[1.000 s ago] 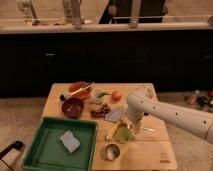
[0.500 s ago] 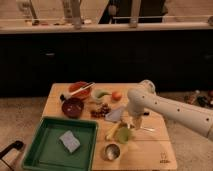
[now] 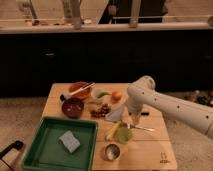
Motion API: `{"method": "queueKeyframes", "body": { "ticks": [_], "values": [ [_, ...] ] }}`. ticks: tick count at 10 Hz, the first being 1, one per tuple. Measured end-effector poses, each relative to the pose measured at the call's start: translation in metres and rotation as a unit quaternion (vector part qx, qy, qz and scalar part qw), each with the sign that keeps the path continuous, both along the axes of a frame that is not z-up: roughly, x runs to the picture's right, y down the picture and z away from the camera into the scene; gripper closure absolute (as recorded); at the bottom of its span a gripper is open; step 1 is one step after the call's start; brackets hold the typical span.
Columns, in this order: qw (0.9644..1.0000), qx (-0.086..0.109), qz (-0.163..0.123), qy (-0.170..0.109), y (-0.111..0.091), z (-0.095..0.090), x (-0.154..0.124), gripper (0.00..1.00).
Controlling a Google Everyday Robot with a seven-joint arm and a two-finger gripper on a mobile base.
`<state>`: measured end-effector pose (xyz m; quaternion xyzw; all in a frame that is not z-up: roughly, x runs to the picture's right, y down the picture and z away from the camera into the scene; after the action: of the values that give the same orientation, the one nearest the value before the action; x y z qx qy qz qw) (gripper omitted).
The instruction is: Wipe purple bowl with towel
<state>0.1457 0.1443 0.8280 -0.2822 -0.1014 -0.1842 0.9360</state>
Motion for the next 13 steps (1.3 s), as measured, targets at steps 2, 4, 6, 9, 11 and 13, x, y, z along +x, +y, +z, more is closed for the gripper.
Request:
{"method": "queueKeyframes", "body": {
  "ticks": [2,4,6,9,11,13],
  "values": [
    [1.0000,0.003,0.006,-0.007,-0.009,0.007,-0.005,0.20],
    [0.9998,0.005,0.011,-0.016,-0.016,0.016,-0.009,0.20],
    [0.9995,0.010,0.018,-0.024,-0.020,0.023,-0.011,0.20],
    [0.9988,0.013,0.021,-0.041,-0.024,0.035,-0.023,0.20],
    [0.9984,0.012,0.024,-0.050,-0.026,0.042,-0.027,0.20],
    [0.9980,0.004,0.025,-0.059,-0.022,0.050,-0.033,0.20]
  ]
}}
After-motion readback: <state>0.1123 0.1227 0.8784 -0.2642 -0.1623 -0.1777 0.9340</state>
